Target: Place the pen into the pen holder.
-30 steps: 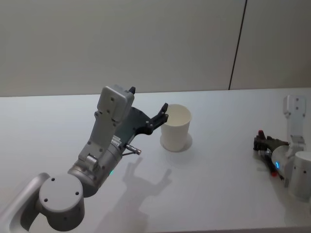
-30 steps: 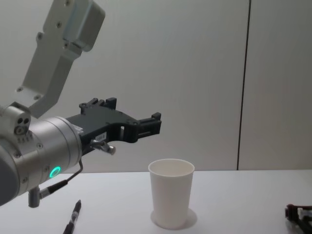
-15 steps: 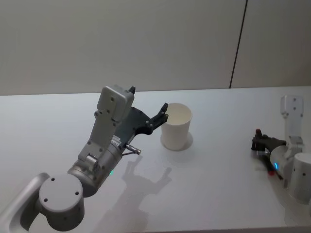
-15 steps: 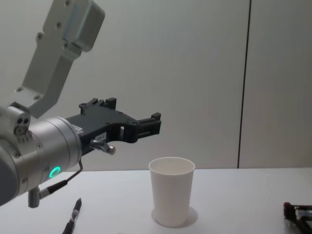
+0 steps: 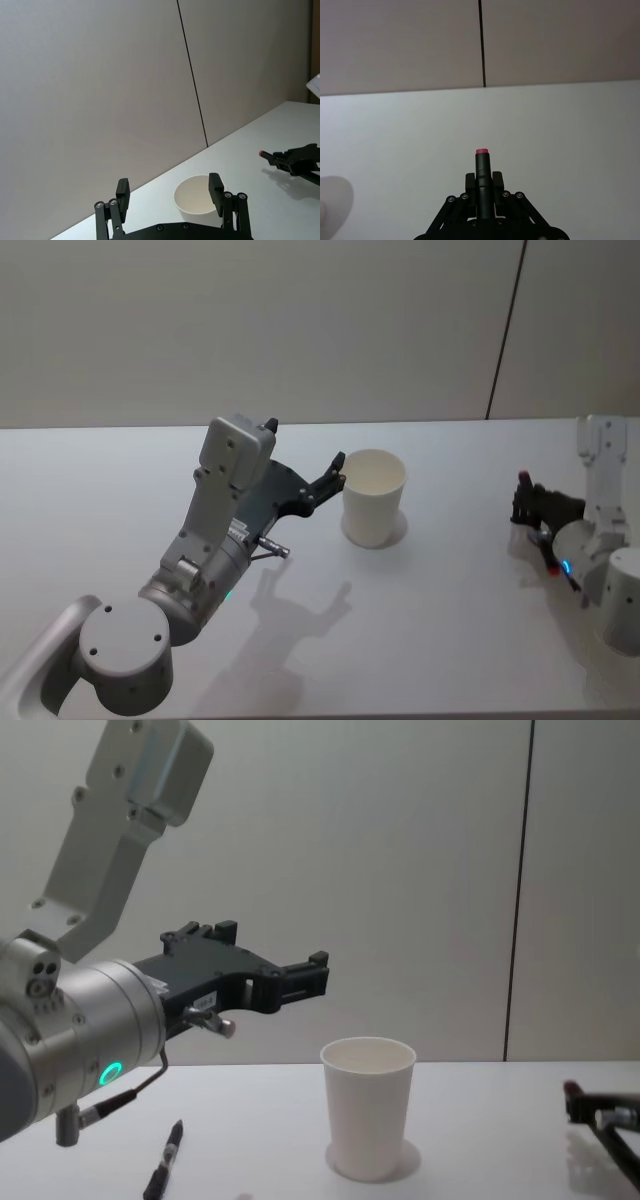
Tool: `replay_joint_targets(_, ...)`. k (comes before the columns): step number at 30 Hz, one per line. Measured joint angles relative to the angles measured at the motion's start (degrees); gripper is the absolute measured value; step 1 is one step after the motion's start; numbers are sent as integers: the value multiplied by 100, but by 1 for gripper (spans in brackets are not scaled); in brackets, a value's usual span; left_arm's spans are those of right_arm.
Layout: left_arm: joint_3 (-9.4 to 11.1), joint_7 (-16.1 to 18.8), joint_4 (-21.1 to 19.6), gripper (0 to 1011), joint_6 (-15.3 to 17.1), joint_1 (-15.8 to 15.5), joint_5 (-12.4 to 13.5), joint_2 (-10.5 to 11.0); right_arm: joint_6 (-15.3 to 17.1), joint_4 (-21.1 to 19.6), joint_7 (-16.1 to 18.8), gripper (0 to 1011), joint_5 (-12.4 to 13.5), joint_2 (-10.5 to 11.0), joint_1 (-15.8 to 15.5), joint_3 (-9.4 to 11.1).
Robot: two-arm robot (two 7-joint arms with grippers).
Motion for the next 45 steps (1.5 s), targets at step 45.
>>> replay_joint_targets(45,0,0,0,1004,0,0,0,0,-3055,-305,2283,185,251,-192,254,-241)
